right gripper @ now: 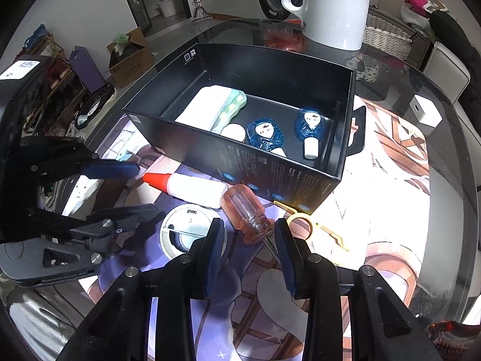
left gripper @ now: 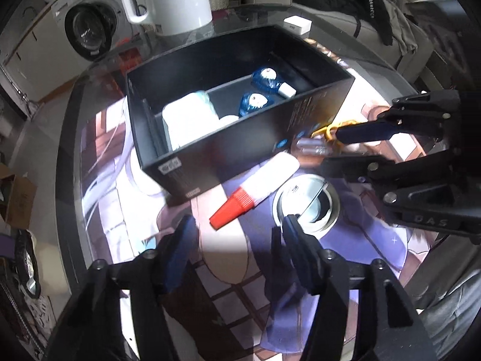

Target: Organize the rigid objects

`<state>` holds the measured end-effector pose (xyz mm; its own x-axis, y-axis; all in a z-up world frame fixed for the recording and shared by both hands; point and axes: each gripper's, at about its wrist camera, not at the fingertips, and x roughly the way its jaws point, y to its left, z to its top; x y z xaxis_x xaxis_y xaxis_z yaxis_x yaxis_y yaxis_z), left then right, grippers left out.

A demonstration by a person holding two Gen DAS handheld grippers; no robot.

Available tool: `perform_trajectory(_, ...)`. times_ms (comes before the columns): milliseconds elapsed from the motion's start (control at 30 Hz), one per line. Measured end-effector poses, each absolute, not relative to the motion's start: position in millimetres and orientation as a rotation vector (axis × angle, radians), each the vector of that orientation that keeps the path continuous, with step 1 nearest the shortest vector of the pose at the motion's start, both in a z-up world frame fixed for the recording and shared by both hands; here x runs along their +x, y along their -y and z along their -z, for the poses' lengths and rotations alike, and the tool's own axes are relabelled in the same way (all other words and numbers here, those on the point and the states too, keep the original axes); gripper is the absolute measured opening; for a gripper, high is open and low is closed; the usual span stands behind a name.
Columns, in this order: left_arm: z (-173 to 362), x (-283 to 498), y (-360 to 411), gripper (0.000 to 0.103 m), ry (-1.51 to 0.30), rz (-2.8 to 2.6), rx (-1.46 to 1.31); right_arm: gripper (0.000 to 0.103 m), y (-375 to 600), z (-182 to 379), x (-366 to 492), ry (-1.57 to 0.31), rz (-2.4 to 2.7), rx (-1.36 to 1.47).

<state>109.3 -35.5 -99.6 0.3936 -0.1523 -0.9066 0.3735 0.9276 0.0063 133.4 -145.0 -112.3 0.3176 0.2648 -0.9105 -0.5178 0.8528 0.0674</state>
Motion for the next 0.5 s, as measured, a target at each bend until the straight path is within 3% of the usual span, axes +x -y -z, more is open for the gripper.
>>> perform_trajectory(367, 108.3, 128.5, 51.1, 0.060, -1.116, 0.393, 0.210, 0.035, 141.9, 114.5, 135.2, -1.136, -0.512, -0.274)
perform_trajectory(500, 108.2, 127.6, 54.8, 0.051, -1.137, 0.427, 0.186, 0.036, 146.5, 119.1, 138.1, -1.159, -0.522, -0.246)
